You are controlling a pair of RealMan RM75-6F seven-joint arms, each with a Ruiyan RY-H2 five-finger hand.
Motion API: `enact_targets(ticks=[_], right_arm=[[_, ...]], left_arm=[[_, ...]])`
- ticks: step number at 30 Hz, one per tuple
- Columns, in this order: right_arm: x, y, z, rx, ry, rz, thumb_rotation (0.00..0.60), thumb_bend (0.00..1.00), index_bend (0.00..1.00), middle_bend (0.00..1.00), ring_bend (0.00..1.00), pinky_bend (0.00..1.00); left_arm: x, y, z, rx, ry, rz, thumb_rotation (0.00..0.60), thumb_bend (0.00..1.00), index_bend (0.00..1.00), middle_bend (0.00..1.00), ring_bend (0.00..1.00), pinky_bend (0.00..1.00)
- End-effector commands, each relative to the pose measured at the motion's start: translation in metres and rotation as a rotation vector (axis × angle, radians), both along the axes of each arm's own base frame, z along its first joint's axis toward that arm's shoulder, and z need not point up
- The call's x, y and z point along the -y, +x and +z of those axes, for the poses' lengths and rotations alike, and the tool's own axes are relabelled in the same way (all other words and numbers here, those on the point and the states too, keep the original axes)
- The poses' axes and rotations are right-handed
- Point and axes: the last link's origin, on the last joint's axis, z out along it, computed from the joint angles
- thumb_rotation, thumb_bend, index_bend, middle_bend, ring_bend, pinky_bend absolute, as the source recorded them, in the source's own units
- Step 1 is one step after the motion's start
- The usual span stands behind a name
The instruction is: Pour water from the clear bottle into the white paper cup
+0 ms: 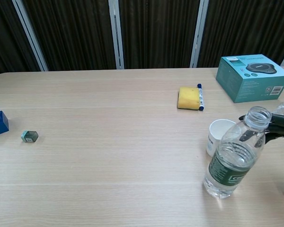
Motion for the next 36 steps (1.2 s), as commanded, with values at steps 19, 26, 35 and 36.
enact_targets(ticks=[19, 26, 35, 36], right_arm=[[0.01, 0.012, -0.036, -0.028, 0.026, 0.026, 0.6, 0.0, 0.06, 0.19, 0.12, 0.22], [0.013, 0.019, -0.042, -0.002, 0.037, 0.019, 0.6, 0.0, 0.09, 0.21, 0.12, 0.22], [0.016, 0.026, -0.054, 0.01, 0.034, 0.012, 0.6, 0.0, 0.09, 0.21, 0.12, 0.22], [0.017, 0.028, -0.055, 0.016, 0.032, 0.008, 0.6, 0.0, 0.1, 0.22, 0.13, 0.23]], left_arm=[[-0.004, -0.004, -0.002, -0.004, -0.014, 0.022, 0.6, 0.0, 0.0, 0.0, 0.0, 0.0], [-0.004, -0.004, -0.002, -0.005, -0.016, 0.025, 0.6, 0.0, 0.0, 0.0, 0.0, 0.0], [-0.005, -0.005, -0.002, -0.005, -0.017, 0.029, 0.6, 0.0, 0.0, 0.0, 0.0, 0.0], [-0.005, -0.005, -0.002, -0.005, -0.017, 0.03, 0.6, 0.0, 0.0, 0.0, 0.0, 0.0]])
